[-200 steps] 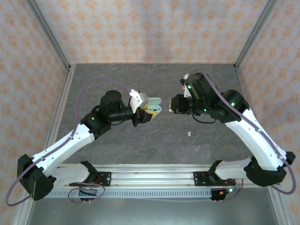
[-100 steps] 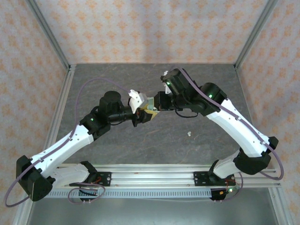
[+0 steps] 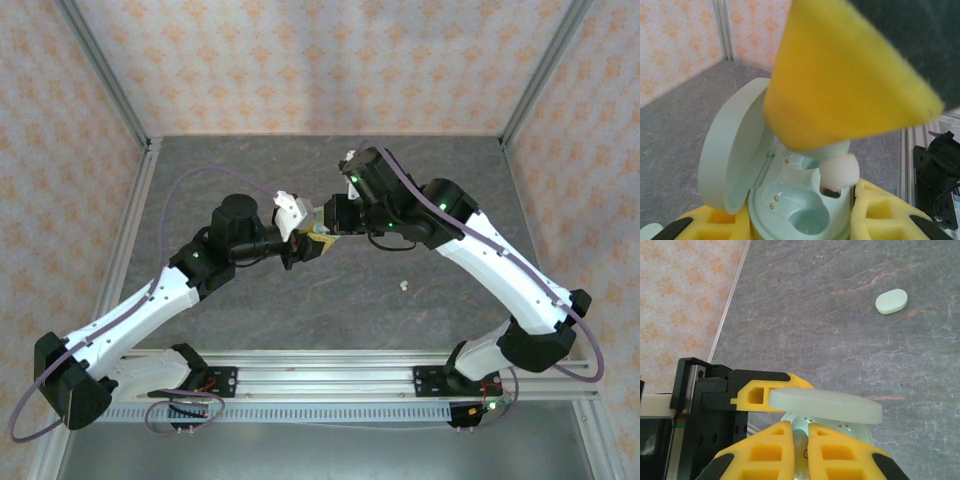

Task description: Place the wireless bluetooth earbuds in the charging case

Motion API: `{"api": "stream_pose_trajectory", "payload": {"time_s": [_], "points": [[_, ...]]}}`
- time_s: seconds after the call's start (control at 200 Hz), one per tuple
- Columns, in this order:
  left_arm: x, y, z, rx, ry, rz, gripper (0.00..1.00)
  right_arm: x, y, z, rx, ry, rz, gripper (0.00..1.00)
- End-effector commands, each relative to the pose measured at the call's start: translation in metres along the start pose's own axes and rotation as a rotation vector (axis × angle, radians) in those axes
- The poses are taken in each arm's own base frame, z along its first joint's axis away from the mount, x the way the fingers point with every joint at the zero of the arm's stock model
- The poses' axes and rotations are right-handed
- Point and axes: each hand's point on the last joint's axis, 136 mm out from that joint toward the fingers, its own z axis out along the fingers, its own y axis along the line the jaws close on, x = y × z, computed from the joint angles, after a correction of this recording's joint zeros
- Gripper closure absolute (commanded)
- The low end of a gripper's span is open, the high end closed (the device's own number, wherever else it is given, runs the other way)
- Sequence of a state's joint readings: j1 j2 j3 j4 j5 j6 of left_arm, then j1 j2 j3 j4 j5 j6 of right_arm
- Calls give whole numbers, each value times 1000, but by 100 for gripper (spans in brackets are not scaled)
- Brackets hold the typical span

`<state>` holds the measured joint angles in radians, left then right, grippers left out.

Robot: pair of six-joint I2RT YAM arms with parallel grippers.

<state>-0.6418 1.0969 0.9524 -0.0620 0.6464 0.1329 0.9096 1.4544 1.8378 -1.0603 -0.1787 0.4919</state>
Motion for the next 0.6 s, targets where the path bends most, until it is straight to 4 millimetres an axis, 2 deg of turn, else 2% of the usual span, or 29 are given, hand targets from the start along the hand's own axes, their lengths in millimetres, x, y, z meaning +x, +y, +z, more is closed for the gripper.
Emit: {"api": "stream_pose_trajectory", "payload": {"time_s": [0.0,0.595], "points": [[-14,-5,-7,-7,-45,43,72,1,1,8,8,-4,12,88],[-13,-4,-8,-11,-44,30,72,9,2,20,-8,21,22,88]]}}
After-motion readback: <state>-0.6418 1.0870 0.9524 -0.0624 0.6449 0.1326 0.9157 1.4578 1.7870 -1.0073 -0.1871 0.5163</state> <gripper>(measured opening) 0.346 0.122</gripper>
